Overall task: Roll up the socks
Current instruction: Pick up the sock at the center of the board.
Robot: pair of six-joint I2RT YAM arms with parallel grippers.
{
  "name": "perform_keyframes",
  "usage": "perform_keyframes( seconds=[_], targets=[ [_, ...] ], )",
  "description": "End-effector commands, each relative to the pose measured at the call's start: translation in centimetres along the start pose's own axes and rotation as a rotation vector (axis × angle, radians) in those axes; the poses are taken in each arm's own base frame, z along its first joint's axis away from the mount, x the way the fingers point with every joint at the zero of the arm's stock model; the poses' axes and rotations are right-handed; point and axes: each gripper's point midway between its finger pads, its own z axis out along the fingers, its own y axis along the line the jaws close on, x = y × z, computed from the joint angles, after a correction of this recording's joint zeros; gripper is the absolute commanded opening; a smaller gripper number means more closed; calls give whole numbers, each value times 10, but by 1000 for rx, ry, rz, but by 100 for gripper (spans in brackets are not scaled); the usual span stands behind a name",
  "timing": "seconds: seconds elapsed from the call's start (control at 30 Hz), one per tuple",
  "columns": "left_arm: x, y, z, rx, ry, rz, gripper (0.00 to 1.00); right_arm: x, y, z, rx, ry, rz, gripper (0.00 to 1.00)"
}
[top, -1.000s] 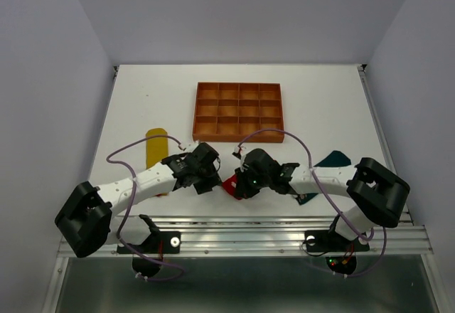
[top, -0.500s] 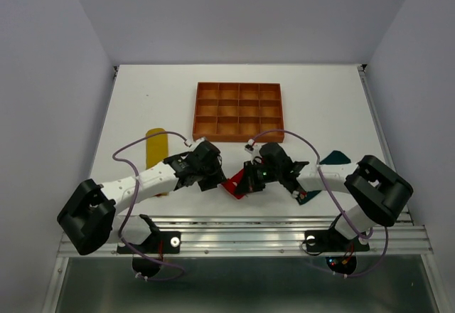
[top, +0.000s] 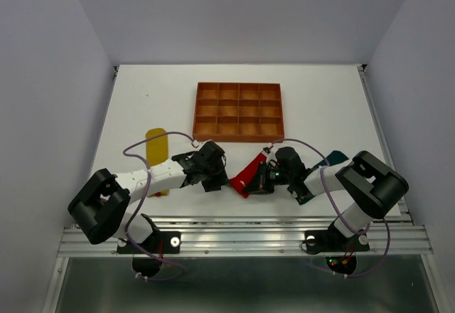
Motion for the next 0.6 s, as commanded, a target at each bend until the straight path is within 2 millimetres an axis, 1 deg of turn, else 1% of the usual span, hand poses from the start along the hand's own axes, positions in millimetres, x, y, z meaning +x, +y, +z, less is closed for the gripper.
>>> perform_keyframes(
  seconds=[0.0, 0.03, 0.1, 0.23, 0.33, 0.57],
  targets=[
    [-7, -22, -1, 65, -7, 33, 50, -15, 6, -9, -67, -63, 64, 1],
    [-7, -22, 0, 63, -5, 33, 50, -17, 3, -10, -61, -69, 86, 1],
    [-10, -28, 0, 84, -15, 34, 50, -15, 2, -9, -63, -61, 93, 1],
    [-15, -40, 0, 118, -33, 42, 50, -14, 6, -11, -112, -38, 124, 1],
    [-18, -49, 1, 140, -37, 58, 50, -16, 3, -11, -111, -39, 133, 1],
    [-22, -58, 13, 130, -31, 77, 49, -17, 2, -13, -115, -38, 123, 1]
  ],
)
